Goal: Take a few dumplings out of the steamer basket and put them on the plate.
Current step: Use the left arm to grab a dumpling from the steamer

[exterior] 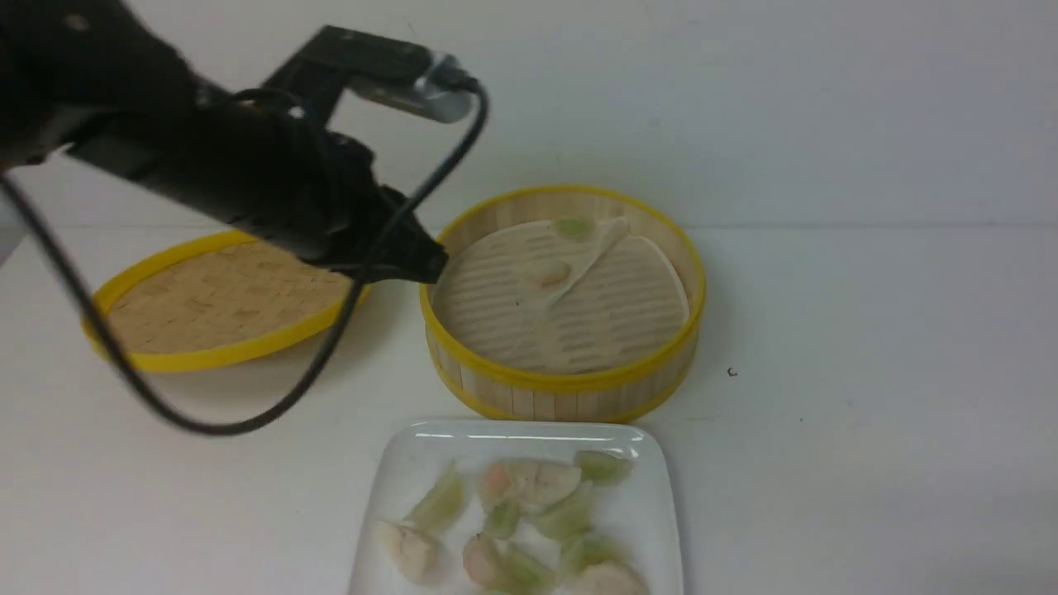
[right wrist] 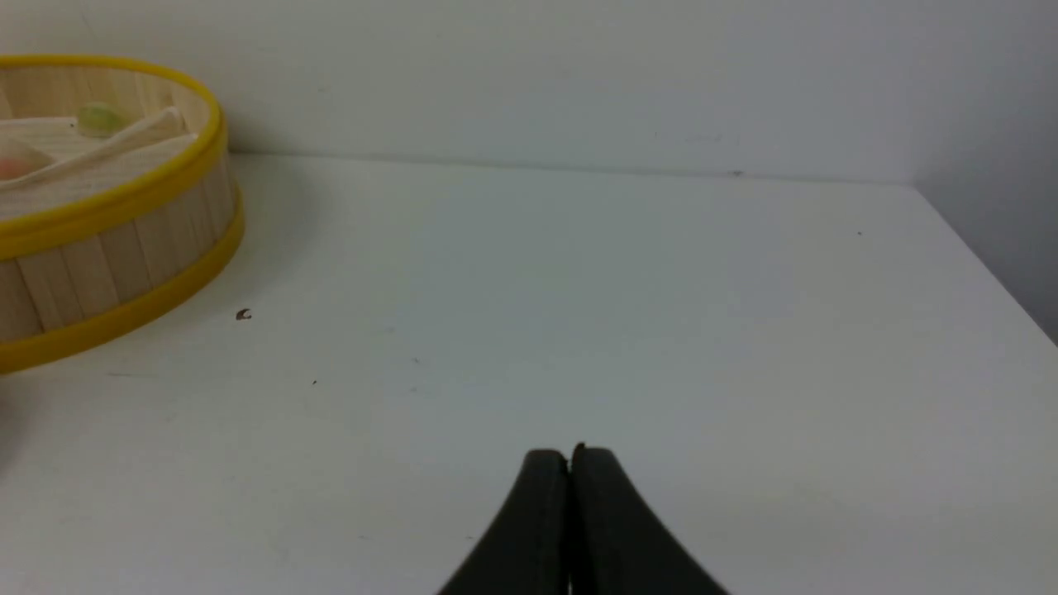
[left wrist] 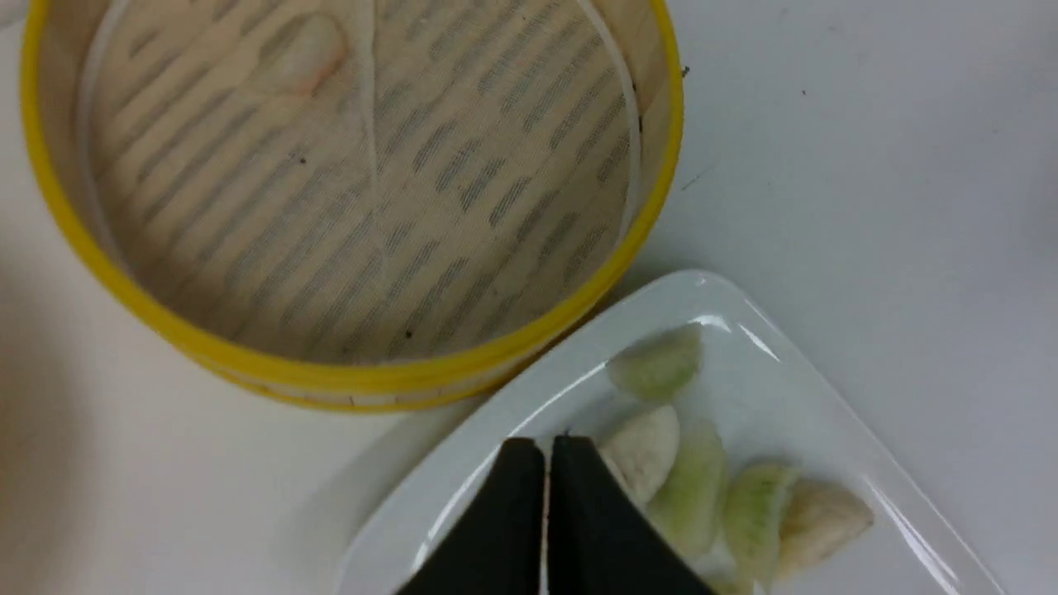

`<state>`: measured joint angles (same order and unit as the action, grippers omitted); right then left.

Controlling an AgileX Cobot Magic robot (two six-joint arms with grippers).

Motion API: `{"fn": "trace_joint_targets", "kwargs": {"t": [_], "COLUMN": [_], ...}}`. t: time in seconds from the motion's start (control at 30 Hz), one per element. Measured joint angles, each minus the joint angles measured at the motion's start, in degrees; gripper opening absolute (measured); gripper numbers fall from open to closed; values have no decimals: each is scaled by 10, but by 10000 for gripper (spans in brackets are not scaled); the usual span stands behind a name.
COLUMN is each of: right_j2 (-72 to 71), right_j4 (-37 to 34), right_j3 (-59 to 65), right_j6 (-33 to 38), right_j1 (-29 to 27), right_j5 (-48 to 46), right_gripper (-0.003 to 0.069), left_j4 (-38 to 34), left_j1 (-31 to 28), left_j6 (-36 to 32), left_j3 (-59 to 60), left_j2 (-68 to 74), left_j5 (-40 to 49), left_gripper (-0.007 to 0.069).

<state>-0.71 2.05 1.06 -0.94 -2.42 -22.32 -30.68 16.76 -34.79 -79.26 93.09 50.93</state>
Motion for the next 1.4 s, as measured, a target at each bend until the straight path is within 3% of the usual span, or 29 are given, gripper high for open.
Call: {"fn": "trace_joint_targets", "kwargs": {"t": [0.17,0.43,0.63,0.73,0.87,0.97,1.23,1.4], "right_j2": [0,0,0,0,0,0,0,0], "right_j4": [0,0,0,0,0,0,0,0], "right_j3": [0,0,0,0,0,0,0,0], "right_j6": [0,0,0,0,0,0,0,0], "right_j1": [0,0,0,0,0,0,0,0], "right_j5": [0,0,0,0,0,0,0,0], "right_gripper": [-15,-15,-15,-15,-15,-15,-15,-15], "left_j4": [60,111,114,122,134,145,170,170], "left_j1": [36,45,47,48,49,51,68,68], "left_j6": [0,0,0,-1,0,0,5,5], "left_j3": [-126,-314,-453,-506,-520,-522,-538,-555], "left_j2": [137,303,445,498,517,521,513,496], "left_j5": [29,47,39,34,10,-1,3,-37], "left_gripper": [-6,23,237,395,490,494,354,375]}}
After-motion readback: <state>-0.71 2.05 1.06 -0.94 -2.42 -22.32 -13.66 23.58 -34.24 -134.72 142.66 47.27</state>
